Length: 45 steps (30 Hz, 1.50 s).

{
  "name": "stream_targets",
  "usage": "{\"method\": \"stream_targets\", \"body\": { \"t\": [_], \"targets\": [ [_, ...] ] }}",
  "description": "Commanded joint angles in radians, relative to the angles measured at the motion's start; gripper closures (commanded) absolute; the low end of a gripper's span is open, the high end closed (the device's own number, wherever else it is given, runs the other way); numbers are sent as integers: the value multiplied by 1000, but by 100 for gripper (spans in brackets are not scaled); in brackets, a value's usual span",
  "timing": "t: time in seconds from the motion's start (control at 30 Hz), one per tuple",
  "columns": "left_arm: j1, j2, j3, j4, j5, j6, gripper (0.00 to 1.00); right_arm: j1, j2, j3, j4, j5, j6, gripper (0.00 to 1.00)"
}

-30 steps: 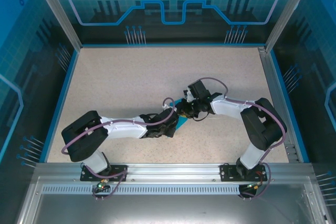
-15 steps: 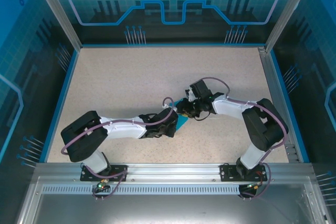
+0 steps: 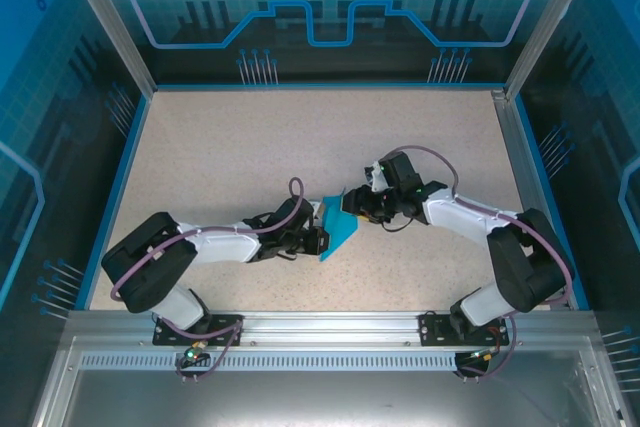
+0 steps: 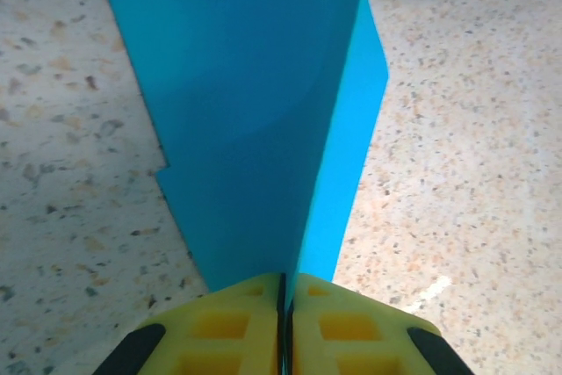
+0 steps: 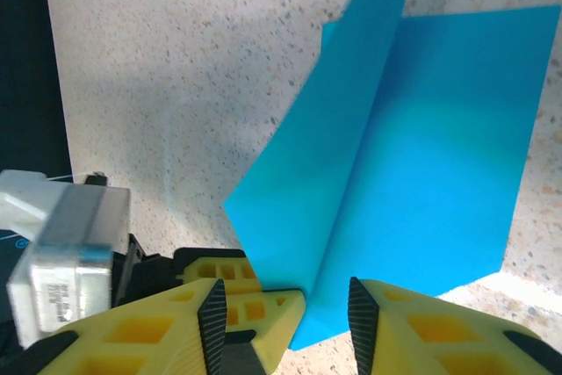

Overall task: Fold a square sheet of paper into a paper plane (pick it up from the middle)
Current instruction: Fourth fold the wing at the center of the table.

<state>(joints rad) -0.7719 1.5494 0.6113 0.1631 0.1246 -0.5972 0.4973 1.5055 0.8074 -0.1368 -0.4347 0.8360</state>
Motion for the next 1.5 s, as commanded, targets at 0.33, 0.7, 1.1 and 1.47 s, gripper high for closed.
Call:
{"method": "stream_targets", "body": {
  "t": [0.33, 0.7, 1.1, 1.47],
  "targets": [
    [49, 54, -65, 152, 142, -53, 88, 82, 160, 53, 98, -82, 8, 86],
    [61, 61, -81, 169, 163, -61, 88, 95, 266, 105, 133, -83, 31, 88],
    [84, 67, -73, 156, 196, -82, 81, 90, 327, 121, 108, -39, 30, 88],
    [84, -12, -134, 166, 181, -139, 84, 89, 343, 120, 113, -27, 35, 88]
  ]
}}
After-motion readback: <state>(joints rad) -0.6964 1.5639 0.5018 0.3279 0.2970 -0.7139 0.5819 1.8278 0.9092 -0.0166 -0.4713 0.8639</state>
